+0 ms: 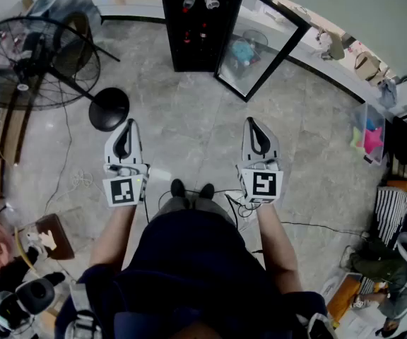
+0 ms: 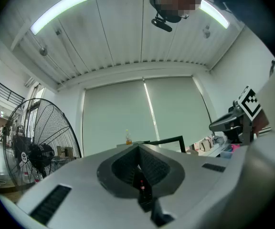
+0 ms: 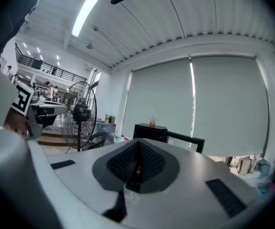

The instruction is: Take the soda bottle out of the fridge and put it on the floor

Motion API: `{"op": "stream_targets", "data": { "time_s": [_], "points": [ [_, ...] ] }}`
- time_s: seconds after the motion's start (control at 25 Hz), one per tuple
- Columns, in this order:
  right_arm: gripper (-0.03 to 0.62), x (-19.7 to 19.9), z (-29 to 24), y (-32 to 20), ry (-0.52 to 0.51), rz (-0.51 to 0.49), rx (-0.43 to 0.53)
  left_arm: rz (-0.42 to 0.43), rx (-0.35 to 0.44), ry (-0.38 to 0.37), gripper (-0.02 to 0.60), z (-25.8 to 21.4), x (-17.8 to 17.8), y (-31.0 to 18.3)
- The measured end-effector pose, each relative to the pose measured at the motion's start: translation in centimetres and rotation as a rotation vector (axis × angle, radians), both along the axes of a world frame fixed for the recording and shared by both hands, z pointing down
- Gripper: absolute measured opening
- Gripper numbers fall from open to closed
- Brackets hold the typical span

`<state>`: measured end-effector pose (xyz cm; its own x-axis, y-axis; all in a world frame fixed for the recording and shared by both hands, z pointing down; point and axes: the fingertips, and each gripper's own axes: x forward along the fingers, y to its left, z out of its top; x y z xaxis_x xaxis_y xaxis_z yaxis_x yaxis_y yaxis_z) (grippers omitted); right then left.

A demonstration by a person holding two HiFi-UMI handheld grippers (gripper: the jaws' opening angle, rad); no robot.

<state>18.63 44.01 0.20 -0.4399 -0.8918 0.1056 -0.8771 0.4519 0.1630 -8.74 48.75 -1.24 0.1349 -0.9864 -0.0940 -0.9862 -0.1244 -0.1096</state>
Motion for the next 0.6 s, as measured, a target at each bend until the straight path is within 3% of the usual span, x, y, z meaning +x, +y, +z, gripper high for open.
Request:
{"op": "stream_targets", "data": {
  "time_s": [0.6],
  "points": [
    [0.018, -0.78, -0.23, -0.89, -0.029, -0.019, 0.029, 0.005, -0.011, -0.013, 0.023, 0.34, -0.56, -0.61]
  ]
}}
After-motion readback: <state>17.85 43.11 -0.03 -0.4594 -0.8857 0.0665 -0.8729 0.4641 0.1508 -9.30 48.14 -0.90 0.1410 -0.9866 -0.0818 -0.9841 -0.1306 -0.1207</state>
